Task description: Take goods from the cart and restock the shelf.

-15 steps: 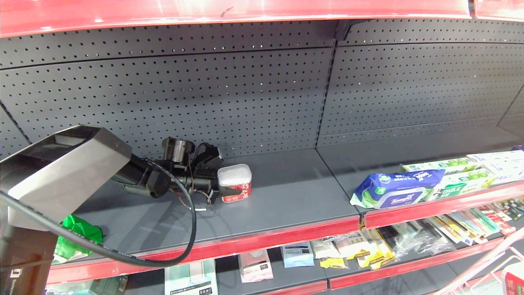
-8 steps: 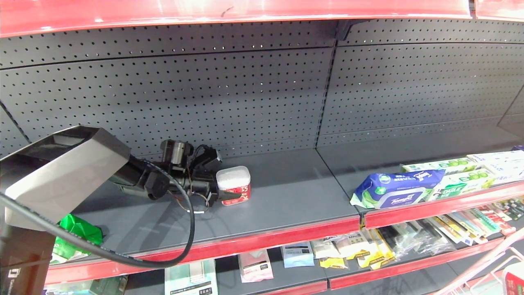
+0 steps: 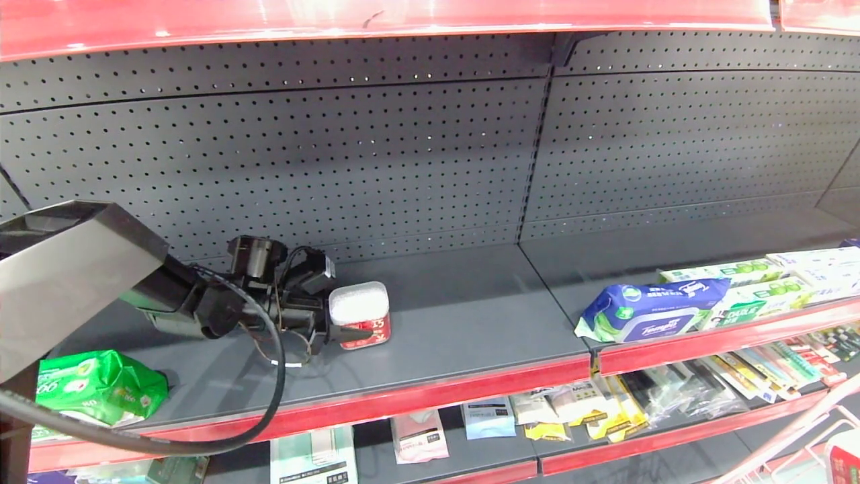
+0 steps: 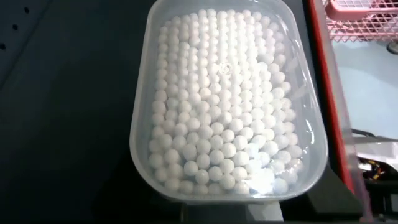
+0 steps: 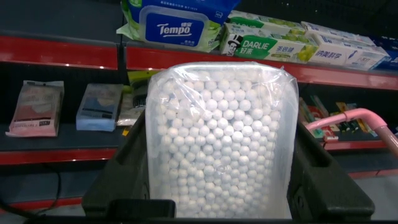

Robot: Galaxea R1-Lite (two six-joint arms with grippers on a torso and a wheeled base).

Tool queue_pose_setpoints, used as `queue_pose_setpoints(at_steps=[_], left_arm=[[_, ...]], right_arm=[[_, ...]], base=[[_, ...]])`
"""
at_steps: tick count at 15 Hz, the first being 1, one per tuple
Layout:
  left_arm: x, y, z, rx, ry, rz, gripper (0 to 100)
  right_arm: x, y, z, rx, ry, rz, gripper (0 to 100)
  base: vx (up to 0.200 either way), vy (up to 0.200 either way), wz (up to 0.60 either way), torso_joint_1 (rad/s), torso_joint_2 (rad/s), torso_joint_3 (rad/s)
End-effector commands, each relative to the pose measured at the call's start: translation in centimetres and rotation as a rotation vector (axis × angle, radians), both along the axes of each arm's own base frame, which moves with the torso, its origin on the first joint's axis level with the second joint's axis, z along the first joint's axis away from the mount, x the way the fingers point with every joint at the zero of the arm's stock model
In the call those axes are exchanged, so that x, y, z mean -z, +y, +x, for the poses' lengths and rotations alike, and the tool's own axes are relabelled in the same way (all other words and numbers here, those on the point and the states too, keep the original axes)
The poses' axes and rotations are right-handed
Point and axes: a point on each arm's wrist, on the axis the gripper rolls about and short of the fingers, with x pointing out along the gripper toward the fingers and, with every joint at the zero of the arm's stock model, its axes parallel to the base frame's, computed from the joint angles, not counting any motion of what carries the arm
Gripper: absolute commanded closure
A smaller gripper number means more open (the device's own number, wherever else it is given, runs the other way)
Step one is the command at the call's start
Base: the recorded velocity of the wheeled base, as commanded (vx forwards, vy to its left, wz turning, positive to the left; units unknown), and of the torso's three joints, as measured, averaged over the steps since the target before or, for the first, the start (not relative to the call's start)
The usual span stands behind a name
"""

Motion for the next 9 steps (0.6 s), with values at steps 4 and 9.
queue_pose_setpoints(at_steps=[4, 9], left_arm=[[-0.4, 0.6, -3.1, 0.027, 0.032, -0.005, 100], [0.6, 0.8, -4.1, 0.053, 0.048, -0.002, 100]], right_arm=[[0.0, 0.0, 0.0, -0.001, 0.001, 0.0, 100], [-0.1, 0.0, 0.0, 0.0, -0.003, 0.0, 100]], base=[[0.0, 0.0, 0.0, 0.0, 0.0, 0.0], [0.0, 0.0, 0.0, 0.0, 0.0, 0.0]])
